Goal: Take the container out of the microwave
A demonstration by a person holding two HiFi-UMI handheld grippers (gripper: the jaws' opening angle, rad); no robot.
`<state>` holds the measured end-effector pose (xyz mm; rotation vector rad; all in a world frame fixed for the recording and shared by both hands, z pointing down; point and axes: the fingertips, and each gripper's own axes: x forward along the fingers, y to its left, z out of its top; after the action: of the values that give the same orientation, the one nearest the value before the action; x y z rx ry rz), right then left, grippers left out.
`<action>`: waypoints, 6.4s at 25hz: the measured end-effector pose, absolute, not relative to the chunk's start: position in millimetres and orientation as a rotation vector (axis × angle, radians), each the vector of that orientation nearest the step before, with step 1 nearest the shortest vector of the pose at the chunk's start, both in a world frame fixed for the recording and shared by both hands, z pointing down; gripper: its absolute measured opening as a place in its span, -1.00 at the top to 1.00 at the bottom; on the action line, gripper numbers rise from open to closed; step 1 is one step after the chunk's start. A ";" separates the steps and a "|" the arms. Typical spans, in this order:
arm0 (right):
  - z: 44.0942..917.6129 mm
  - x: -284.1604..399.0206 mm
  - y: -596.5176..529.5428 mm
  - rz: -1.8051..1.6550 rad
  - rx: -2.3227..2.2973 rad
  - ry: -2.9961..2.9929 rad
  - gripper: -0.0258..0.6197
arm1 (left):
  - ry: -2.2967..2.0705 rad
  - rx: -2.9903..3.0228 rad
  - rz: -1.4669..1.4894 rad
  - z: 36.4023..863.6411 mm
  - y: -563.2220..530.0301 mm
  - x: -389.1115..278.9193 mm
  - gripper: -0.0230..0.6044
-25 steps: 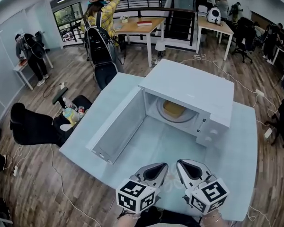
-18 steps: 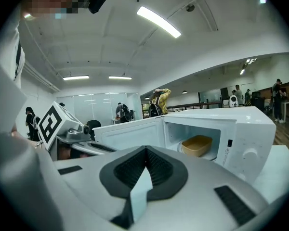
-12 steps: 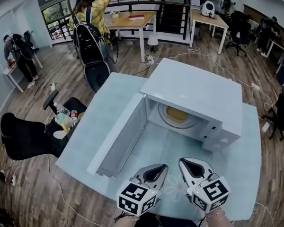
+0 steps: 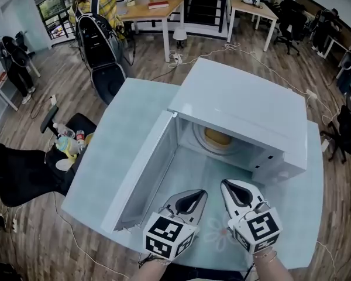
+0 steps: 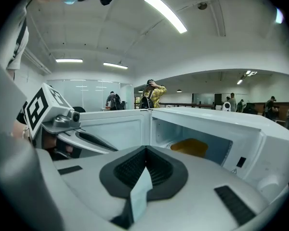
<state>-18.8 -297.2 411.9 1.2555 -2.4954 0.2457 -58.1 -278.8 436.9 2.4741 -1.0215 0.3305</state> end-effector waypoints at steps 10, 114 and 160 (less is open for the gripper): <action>440.7 -14.5 -338.3 0.241 1.250 -2.414 0.89 | -0.963 2.417 0.326 459.2 -310.9 -56.0 0.88; 448.4 -36.2 -299.5 -0.257 0.943 -2.275 0.83 | -0.992 2.458 0.370 450.5 -256.8 -37.4 0.88; 340.8 43.4 -97.5 -0.041 1.111 -2.688 0.83 | -1.176 2.526 0.132 357.0 -115.1 -3.5 0.88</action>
<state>43.4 -97.5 340.8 1.1113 -2.6878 -0.0410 -3.5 -115.1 357.0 2.5262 -1.1761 0.1316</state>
